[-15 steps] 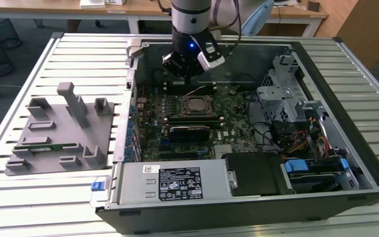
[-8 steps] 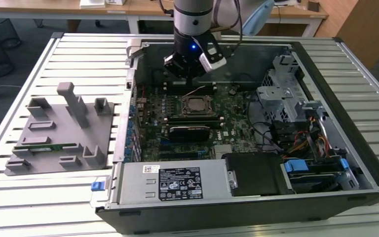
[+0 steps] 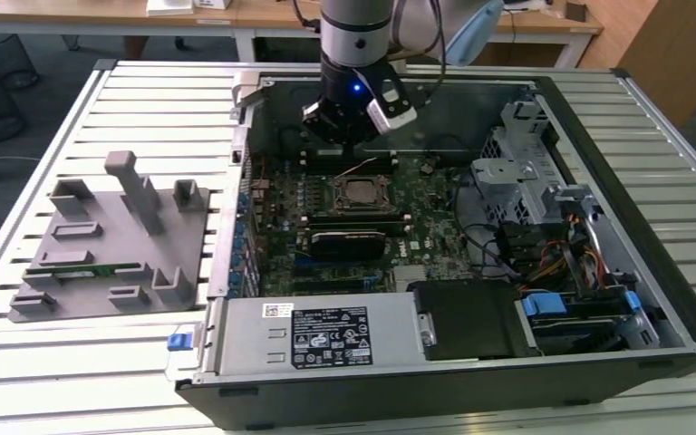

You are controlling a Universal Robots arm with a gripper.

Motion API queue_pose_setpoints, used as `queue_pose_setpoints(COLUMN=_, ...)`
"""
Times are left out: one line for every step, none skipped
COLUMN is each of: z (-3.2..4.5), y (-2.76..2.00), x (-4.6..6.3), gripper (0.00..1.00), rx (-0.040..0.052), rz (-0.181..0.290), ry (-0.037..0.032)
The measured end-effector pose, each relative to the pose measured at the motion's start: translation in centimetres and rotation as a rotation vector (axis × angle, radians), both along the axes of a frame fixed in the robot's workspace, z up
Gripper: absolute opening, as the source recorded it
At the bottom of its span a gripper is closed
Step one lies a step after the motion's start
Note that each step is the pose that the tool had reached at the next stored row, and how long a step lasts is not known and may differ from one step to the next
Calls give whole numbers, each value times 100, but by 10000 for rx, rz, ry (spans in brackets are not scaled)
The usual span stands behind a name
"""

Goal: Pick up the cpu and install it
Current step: 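Install the first cpu locking lever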

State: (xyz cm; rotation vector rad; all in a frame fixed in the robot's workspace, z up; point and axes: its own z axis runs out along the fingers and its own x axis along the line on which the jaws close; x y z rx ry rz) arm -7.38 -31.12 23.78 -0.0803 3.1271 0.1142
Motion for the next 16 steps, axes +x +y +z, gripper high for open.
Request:
queue_pose_setpoints(z=-4, y=0, x=1, gripper=11, rx=-1, rz=0, ry=1)
queue_pose_setpoints(z=-8, y=0, x=1, gripper=11, rx=-1, rz=-1, ry=1)
queue_pose_setpoints(z=-13, y=0, x=2, gripper=11, rx=-1, rz=-1, ry=0)
queue_pose_setpoints(z=-15, y=0, x=3, gripper=11, rx=-15, rz=-1, ry=1)
queue_pose_setpoints(z=-18, y=0, x=4, gripper=11, rx=-44, rz=0, ry=2)
queue_pose_setpoints(z=-25, y=2, x=6, gripper=11, rx=-70, rz=1, ry=1)
queue_pose_setpoints(z=-34, y=5, x=13, gripper=11, rx=-92, rz=3, ry=0)
queue_pose_setpoints(z=-44, y=11, x=22, gripper=11, rx=-100, rz=5, ry=1)
queue_pose_setpoints(z=-53, y=16, x=31, gripper=11, rx=-104, rz=14, ry=2)
queue_pose_setpoints(z=-60, y=21, x=40, gripper=11, rx=-106, rz=24, ry=1)
queue_pose_setpoints(z=-66, y=26, x=51, gripper=11, rx=-107, rz=33, ry=1)
queue_pose_setpoints(z=-71, y=32, x=64, gripper=11, rx=-106, rz=38, ry=1)
queue_pose_setpoints(z=-75, y=41, x=79, gripper=11, rx=-105, rz=40, ry=0)
queue_pose_setpoints(z=-78, y=53, x=91, gripper=11, rx=-106, rz=42, ry=0)
queue_pose_setpoints(z=-82, y=68, x=101, gripper=11, rx=-107, rz=41, ry=1)
queue_pose_setpoints(z=-86, y=80, x=111, gripper=11, rx=-107, rz=43, ry=1)
